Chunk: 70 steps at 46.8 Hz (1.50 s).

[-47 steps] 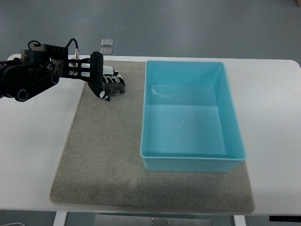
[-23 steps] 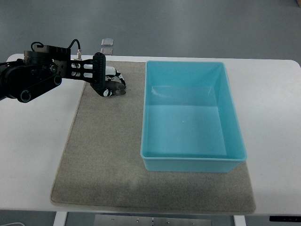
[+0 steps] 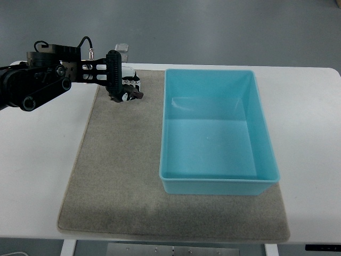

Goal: Place brown hippo in blue box with left hand
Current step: 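Lift the hippo with the left hand toward the blue box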

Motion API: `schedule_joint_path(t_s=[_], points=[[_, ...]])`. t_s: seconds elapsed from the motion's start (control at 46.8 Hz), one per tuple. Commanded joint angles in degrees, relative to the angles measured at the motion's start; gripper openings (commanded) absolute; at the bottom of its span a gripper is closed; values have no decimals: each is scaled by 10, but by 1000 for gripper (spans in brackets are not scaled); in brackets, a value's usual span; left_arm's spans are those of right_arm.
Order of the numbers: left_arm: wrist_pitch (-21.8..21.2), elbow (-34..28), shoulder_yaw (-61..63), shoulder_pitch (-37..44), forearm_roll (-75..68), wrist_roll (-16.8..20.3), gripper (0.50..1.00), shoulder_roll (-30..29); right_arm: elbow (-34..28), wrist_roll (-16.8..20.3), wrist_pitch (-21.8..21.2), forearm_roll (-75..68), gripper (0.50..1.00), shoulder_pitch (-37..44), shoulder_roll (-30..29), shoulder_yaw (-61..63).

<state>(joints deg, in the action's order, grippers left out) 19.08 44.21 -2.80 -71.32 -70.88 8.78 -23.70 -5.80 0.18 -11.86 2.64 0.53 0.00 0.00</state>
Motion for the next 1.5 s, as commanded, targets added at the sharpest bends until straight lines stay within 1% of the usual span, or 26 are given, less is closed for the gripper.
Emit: schedule_joint_path(t_s=[0.0,0.171,0.962,1.474], points=[[0,2,-1,-1,0,0,500,1,0,0,0,0,936,0,0,0],[0,11,-1,0,0,0,500,0,0,0,0,0,936,0,0,0],[6,12,1,-14,0,0,500,0,0,0,0,0,936,0,0,0],[8,13,-3,-46,0,1,500,1,0,0,0,0,936,0,0,0]])
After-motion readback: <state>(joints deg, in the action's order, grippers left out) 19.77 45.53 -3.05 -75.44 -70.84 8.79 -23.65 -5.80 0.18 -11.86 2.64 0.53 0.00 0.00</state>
